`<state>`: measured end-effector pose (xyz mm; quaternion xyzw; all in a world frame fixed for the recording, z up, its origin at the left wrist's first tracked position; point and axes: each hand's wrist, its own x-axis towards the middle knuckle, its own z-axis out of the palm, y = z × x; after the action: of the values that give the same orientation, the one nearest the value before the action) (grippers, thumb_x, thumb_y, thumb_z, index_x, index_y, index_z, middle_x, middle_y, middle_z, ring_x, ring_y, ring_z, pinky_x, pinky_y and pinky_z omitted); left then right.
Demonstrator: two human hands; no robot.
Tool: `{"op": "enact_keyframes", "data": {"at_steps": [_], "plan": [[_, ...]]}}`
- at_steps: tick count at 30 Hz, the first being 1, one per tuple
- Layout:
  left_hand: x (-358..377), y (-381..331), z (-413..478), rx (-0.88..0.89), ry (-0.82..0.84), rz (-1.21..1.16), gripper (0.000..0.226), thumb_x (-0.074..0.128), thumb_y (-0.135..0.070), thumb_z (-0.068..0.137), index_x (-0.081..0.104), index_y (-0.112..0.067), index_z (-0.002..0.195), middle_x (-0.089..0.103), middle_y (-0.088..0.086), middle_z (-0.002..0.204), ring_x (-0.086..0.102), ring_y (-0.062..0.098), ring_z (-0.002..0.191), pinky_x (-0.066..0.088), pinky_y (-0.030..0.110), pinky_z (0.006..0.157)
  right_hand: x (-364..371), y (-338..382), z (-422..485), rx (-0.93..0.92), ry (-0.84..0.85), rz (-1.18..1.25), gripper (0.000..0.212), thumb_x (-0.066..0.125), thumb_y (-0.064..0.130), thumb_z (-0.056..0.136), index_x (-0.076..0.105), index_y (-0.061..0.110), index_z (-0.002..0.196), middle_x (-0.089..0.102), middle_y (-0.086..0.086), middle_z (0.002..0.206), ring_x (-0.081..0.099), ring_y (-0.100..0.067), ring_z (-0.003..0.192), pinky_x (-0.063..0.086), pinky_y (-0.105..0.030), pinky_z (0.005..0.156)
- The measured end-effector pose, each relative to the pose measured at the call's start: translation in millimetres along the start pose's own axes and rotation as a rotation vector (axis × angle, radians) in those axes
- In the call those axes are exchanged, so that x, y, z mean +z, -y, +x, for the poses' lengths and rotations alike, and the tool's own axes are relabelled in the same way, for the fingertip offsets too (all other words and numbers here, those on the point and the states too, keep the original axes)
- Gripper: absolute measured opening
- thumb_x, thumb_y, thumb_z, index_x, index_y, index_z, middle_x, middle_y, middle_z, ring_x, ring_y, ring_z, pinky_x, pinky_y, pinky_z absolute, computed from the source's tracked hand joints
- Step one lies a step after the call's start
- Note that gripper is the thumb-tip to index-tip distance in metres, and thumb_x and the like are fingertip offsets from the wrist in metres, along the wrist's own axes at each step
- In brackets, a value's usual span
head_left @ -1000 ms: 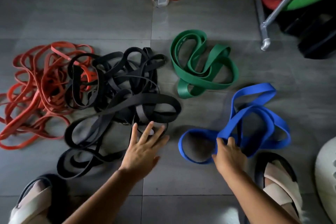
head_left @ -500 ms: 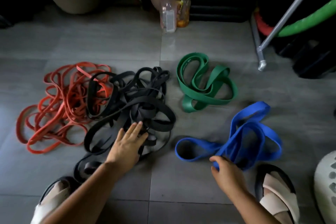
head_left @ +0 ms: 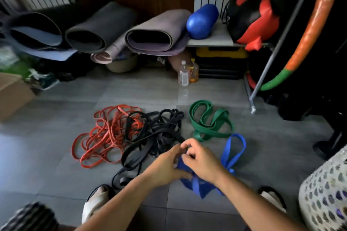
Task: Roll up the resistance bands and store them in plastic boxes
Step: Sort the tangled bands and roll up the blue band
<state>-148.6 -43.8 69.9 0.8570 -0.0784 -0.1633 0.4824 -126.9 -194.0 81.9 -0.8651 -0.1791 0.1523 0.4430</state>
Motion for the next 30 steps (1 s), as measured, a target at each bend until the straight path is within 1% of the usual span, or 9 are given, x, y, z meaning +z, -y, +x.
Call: {"op": "enact_keyframes", "data": {"at_steps": [5, 8, 11, 14, 17, 20, 22, 25, 30], "plan": [[-12.4, -51.0, -45.4, 0.033, -0.207, -0.355, 0.044, 0.073, 0.010, 0.070, 0.058, -0.020, 0.099, 0.069, -0.007, 0.091, 0.065, 0.003, 0.086, 0.052, 0.021, 0.080, -33.1, 53.3, -28.9, -0.132, -0.033, 0.213, 0.016, 0.053, 0.001, 0.089, 0.051, 0.018, 0.089, 0.049, 0.009, 0.056, 0.042, 0.000, 0.050, 0.034, -0.012, 0.056], [-21.0, -65.7, -60.1, 0.053, -0.264, -0.493, 0.034, 0.067, 0.017, 0.070, 0.060, -0.010, 0.090, 0.071, -0.005, 0.076, 0.065, 0.009, 0.074, 0.052, 0.023, 0.070, -43.6, 64.2, -39.6, -0.168, -0.056, 0.224, 0.014, 0.056, 0.006, 0.089, 0.055, 0.020, 0.088, 0.056, 0.002, 0.074, 0.048, -0.005, 0.065, 0.040, -0.015, 0.067], [-23.8, -73.6, -62.6, 0.096, -0.253, -0.564, 0.032, 0.066, 0.017, 0.070, 0.061, -0.008, 0.090, 0.071, -0.001, 0.077, 0.064, 0.012, 0.072, 0.053, 0.023, 0.069, -50.9, 61.5, -44.8, -0.201, 0.004, 0.150, 0.011, 0.061, 0.032, 0.087, 0.055, 0.029, 0.096, 0.054, 0.001, 0.100, 0.052, -0.004, 0.082, 0.041, -0.010, 0.077], [-21.5, -71.8, -56.9, 0.082, -0.248, -0.636, 0.034, 0.071, 0.014, 0.068, 0.062, -0.010, 0.090, 0.071, 0.001, 0.085, 0.065, 0.012, 0.078, 0.053, 0.023, 0.072, -49.3, 53.1, -46.4, -0.138, 0.198, 0.151, 0.045, 0.064, 0.053, 0.076, 0.043, 0.044, 0.114, 0.045, 0.019, 0.123, 0.045, 0.012, 0.110, 0.037, -0.006, 0.090], [-22.1, -64.4, -49.5, 0.047, -0.239, -0.715, 0.032, 0.073, 0.000, 0.060, 0.063, -0.013, 0.087, 0.070, 0.002, 0.080, 0.064, 0.014, 0.073, 0.052, 0.023, 0.069, -35.0, 47.0, -35.9, -0.076, 0.262, 0.217, 0.048, 0.069, 0.023, 0.083, 0.038, 0.042, 0.114, 0.053, 0.013, 0.119, 0.051, 0.003, 0.110, 0.043, -0.015, 0.092], [-31.6, -56.5, -44.2, -0.006, -0.203, -0.759, 0.032, 0.072, -0.001, 0.063, 0.063, -0.010, 0.092, 0.069, 0.003, 0.076, 0.063, 0.015, 0.067, 0.050, 0.026, 0.071, -26.2, 43.2, -19.3, -0.110, 0.134, -0.008, 0.029, 0.061, 0.035, 0.087, 0.042, 0.039, 0.109, 0.059, 0.007, 0.109, 0.056, -0.010, 0.104, 0.046, -0.032, 0.091], [-38.4, -48.8, -40.3, -0.041, -0.172, -0.693, 0.033, 0.073, 0.001, 0.071, 0.063, -0.010, 0.101, 0.068, 0.004, 0.083, 0.064, 0.015, 0.071, 0.050, 0.026, 0.074, -25.1, 39.4, -10.9, -0.121, 0.116, -0.167, 0.020, 0.057, 0.041, 0.088, 0.039, 0.035, 0.096, 0.055, 0.013, 0.092, 0.055, -0.010, 0.091, 0.044, -0.024, 0.079], [-38.1, -36.7, -32.2, -0.107, -0.122, -0.704, 0.025, 0.068, -0.006, 0.081, 0.061, -0.013, 0.104, 0.062, 0.004, 0.083, 0.063, 0.014, 0.074, 0.052, 0.024, 0.070, -20.1, 37.1, -2.1, -0.120, 0.125, -0.256, 0.029, 0.057, 0.039, 0.088, 0.030, 0.031, 0.080, 0.045, 0.012, 0.075, 0.046, -0.007, 0.070, 0.037, -0.019, 0.065], [-26.9, 2.8, -17.6, -0.312, -0.169, -0.826, 0.025, 0.060, -0.008, 0.088, 0.054, -0.012, 0.112, 0.060, 0.006, 0.085, 0.064, 0.014, 0.071, 0.053, 0.024, 0.063, 0.2, 15.4, 15.6, 0.073, 0.170, -0.331, 0.030, 0.055, 0.039, 0.089, 0.035, 0.017, 0.092, 0.054, 0.001, 0.095, 0.052, -0.019, 0.088, 0.038, -0.031, 0.075]]}}
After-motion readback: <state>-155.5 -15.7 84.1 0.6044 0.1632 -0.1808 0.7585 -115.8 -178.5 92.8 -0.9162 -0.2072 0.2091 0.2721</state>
